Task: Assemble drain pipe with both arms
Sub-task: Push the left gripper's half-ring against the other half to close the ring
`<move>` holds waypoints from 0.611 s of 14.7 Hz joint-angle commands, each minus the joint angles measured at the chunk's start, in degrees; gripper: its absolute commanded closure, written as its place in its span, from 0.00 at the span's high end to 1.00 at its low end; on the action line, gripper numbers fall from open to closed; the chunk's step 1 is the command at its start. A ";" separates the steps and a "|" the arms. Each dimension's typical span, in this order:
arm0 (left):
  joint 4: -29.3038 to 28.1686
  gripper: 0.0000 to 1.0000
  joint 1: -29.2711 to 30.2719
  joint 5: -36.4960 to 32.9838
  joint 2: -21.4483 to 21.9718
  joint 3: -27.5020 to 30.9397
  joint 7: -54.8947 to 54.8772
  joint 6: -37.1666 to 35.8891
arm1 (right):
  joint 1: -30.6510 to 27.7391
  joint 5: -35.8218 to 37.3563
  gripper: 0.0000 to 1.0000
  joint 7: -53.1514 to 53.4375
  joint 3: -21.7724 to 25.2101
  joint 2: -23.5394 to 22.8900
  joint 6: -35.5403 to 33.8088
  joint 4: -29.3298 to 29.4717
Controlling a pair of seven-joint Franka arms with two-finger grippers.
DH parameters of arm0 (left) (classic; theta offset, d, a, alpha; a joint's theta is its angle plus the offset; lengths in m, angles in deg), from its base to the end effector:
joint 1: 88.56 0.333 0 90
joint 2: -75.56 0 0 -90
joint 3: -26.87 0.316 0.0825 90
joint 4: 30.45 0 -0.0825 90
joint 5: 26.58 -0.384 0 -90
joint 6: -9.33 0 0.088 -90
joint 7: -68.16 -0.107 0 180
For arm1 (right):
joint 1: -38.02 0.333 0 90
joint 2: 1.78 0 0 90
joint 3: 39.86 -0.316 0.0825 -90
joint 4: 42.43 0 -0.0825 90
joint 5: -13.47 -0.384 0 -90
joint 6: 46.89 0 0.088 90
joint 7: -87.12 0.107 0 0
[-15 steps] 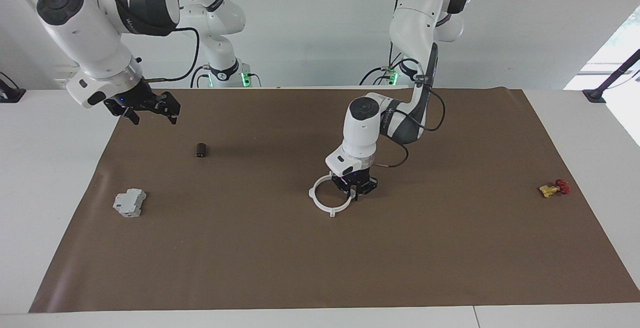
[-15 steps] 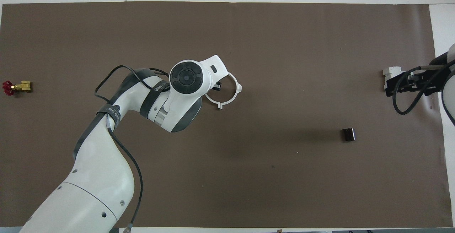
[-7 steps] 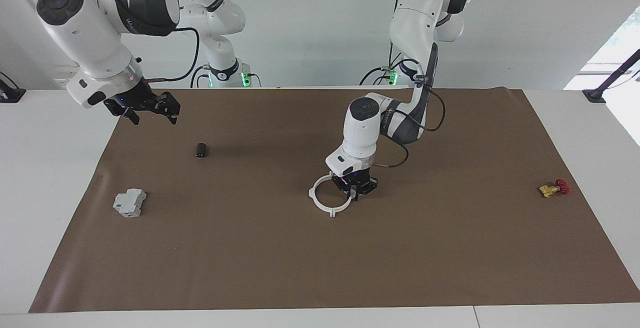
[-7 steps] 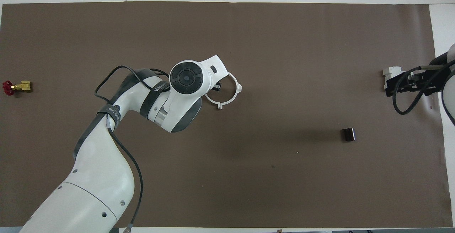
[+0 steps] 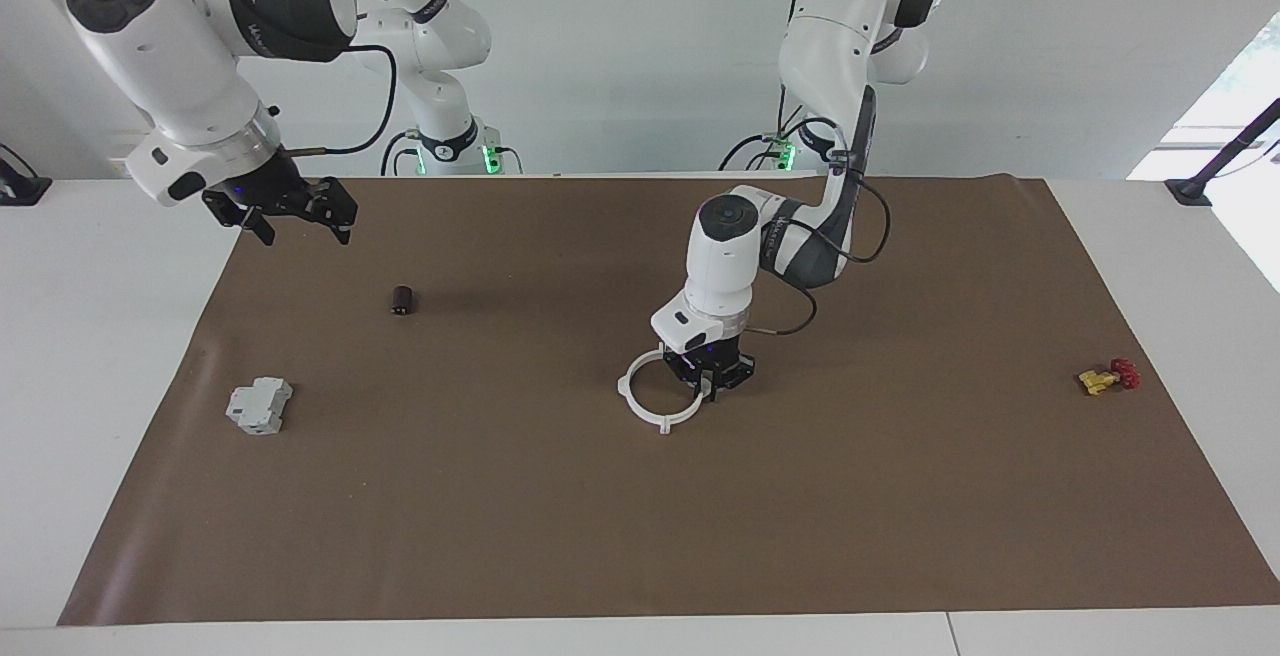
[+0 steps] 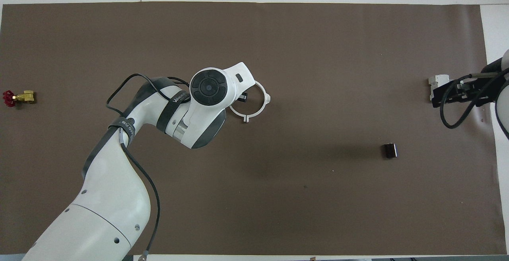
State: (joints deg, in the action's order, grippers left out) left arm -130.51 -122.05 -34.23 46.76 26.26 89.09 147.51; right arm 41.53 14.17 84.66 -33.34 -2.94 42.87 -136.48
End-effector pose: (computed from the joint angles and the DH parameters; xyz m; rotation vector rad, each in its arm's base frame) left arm 0.5635 -0.3797 0.3022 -3.0816 0.4980 -0.2921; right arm 0.5554 -0.0299 0.5798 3.1280 -0.0143 -0.1496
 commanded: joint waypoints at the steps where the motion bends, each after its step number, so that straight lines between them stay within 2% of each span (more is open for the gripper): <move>1: -1.37 0.93 -0.17 0.27 1.11 0.44 -0.10 1.04 | -0.79 0.09 1.00 -1.41 -0.37 0.98 -3.61 2.55; 2: -1.37 1.00 -0.08 0.27 1.11 0.44 -0.19 1.12 | -0.70 0.09 1.00 -1.41 -0.37 1.07 -3.71 2.64; 5: -0.93 1.00 0.18 0.27 1.55 0.53 -0.01 0.60 | -0.61 0.09 1.00 -1.14 -0.37 0.98 -3.01 2.90; 7: -1.71 1.00 2.10 0.27 4.44 0.53 -0.19 -0.19 | -0.61 0.09 1.00 -1.05 -0.28 0.98 -2.92 2.99; 9: -2.42 1.00 3.78 0.27 8.04 0.53 -0.27 -5.26 | -0.52 0.00 1.00 -1.05 -0.20 1.16 -2.92 2.99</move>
State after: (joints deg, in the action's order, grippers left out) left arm -130.33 -120.12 -34.22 49.50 26.73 89.09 146.24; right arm 41.53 14.17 84.66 -33.34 -1.65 40.04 -134.10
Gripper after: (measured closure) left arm 0.000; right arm 0.000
